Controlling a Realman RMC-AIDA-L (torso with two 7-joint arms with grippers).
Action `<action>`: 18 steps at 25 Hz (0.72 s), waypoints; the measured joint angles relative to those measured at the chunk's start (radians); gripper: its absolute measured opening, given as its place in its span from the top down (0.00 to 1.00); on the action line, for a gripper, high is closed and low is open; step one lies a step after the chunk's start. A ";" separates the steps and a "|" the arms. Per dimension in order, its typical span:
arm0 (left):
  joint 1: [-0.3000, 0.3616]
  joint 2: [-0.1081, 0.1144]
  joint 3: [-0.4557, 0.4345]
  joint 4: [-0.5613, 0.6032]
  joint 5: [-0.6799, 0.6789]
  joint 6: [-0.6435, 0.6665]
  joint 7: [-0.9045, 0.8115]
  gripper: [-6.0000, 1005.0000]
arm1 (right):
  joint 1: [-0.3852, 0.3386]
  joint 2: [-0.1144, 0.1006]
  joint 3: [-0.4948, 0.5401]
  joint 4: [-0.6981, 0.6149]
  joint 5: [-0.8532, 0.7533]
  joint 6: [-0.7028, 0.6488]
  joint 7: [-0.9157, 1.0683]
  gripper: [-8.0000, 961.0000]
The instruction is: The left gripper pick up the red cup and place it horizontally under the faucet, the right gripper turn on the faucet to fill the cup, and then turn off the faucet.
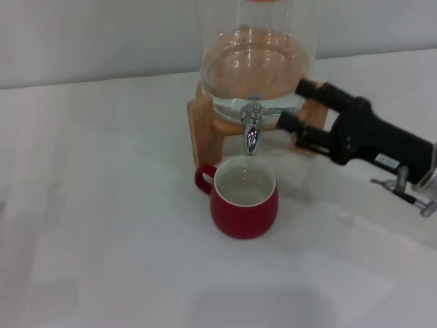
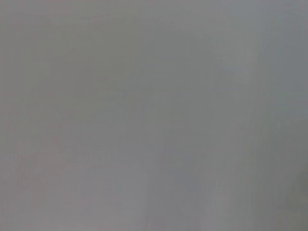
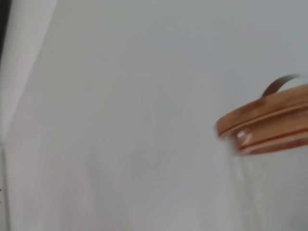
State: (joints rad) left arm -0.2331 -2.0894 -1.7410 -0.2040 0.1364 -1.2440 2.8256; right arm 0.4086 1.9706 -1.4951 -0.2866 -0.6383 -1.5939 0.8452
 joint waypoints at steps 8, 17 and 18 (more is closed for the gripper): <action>-0.002 0.000 0.000 0.001 -0.001 0.000 0.000 0.13 | -0.004 -0.001 0.101 0.002 -0.002 0.033 0.000 0.14; -0.001 0.000 0.000 0.000 -0.009 0.000 0.000 0.13 | -0.018 -0.002 0.185 0.002 0.000 0.089 -0.009 0.14; -0.001 0.000 0.000 0.000 -0.009 0.000 0.000 0.13 | -0.018 0.000 0.201 0.002 0.001 0.096 -0.013 0.14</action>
State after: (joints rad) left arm -0.2344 -2.0893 -1.7411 -0.2043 0.1271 -1.2441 2.8256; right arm 0.3903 1.9704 -1.2945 -0.2846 -0.6374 -1.4976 0.8325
